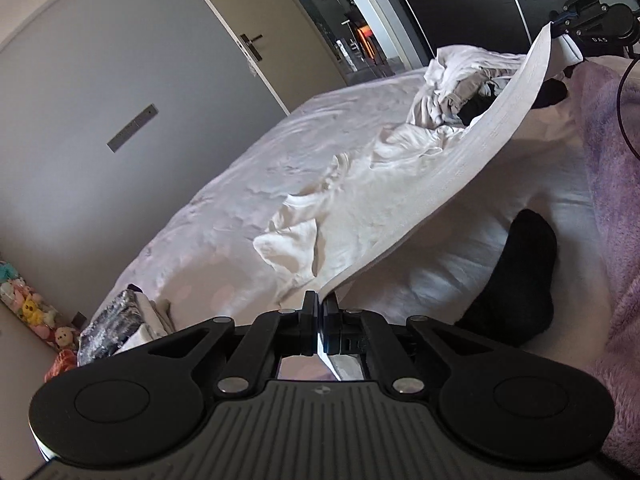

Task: Fold clothes
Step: 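Lift the held hem with both grippers and fold it over toward the collar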

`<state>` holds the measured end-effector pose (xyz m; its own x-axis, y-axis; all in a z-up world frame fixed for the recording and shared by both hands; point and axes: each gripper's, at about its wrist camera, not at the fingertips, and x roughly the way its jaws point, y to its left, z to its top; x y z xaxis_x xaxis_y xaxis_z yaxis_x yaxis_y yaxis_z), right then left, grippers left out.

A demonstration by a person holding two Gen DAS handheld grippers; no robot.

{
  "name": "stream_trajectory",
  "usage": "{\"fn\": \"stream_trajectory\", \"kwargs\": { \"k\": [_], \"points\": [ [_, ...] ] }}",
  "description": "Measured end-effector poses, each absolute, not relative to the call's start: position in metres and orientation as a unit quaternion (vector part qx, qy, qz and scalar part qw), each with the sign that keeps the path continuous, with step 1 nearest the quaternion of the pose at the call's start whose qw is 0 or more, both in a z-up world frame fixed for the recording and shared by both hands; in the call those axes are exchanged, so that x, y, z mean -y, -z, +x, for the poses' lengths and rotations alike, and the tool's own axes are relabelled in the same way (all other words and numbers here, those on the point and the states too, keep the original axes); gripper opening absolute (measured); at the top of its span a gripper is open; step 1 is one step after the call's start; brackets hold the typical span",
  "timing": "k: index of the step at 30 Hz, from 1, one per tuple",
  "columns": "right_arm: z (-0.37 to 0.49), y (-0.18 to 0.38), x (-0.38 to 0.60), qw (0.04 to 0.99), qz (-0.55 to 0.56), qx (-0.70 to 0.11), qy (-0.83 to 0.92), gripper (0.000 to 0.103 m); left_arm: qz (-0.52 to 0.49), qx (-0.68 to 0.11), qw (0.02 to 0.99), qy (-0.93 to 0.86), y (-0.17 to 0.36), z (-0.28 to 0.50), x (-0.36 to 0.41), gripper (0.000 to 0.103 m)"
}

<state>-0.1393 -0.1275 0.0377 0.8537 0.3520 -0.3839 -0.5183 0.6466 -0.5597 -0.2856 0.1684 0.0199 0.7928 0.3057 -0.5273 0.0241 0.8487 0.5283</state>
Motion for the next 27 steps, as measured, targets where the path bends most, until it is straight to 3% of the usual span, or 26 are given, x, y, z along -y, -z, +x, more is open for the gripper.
{"fn": "stream_trajectory", "kwargs": {
  "k": [17,27],
  "points": [
    [-0.198,-0.117,0.144,0.904,-0.365,0.002,-0.220,0.002,0.275,-0.234,0.927,-0.100,-0.094,-0.338,-0.169,0.001],
    [-0.154,-0.098,0.117,0.894,-0.383,-0.037,-0.229,0.002,0.320,-0.274,0.903,-0.085,-0.070,-0.269,-0.192,0.001]
  ]
}}
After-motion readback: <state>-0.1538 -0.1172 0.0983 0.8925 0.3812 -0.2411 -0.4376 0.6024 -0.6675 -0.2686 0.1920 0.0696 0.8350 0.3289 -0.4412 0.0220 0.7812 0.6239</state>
